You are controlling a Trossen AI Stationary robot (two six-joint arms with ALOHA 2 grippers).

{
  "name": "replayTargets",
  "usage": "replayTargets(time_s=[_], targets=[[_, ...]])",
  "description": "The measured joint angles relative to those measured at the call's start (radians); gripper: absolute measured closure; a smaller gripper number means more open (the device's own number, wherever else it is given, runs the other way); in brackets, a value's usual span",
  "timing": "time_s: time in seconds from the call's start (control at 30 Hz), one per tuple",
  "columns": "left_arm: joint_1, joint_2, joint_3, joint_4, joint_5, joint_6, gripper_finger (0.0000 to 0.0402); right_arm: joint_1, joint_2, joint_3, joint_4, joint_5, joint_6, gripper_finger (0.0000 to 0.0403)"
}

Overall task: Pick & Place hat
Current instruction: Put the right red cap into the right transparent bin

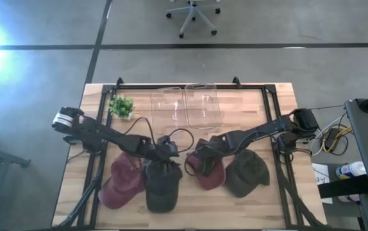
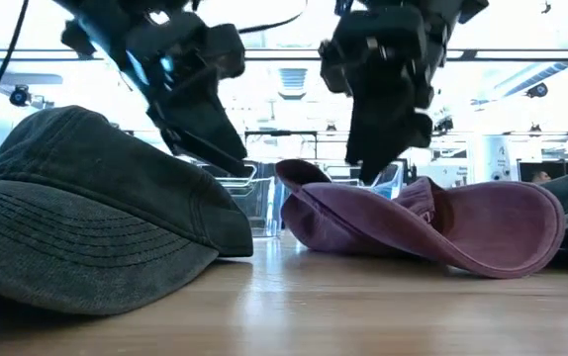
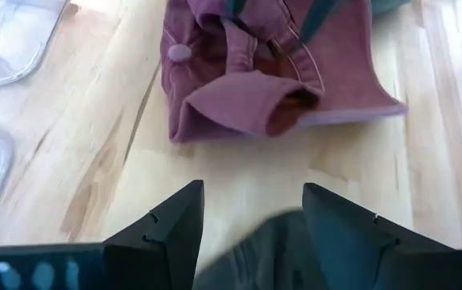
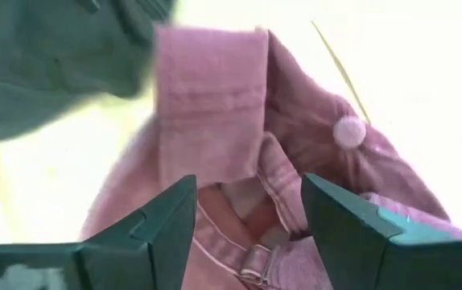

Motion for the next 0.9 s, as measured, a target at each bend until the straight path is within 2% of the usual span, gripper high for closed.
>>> replayTargets(time_s=[0.27, 0.5, 0.7, 0.9], targets=[[-0.039, -0.087, -0.002, -0.085, 0.001, -0.001, 0.0196, -0.002, -0.038, 0.063, -0.072, 0.002, -0.026, 0.0184], [-0.047, -0.104, -0.003, -0.104, -0.001, -0.045, 0.0196, 0.002, -0.101, 0.121, -0.113, -0.004, -0.041, 0.0184], [-0.088, -0.104, -0.004, -0.105, -0.001, -0.168, 0.0196, 0.024, -0.185, 0.149, -0.198, -0.007, -0.131, 0.0184], [-0.135, -0.103, 0.007, -0.095, -0.074, -0.334, 0.0196, 0.052, -0.257, 0.151, -0.332, -0.010, -0.244, 0.0184]])
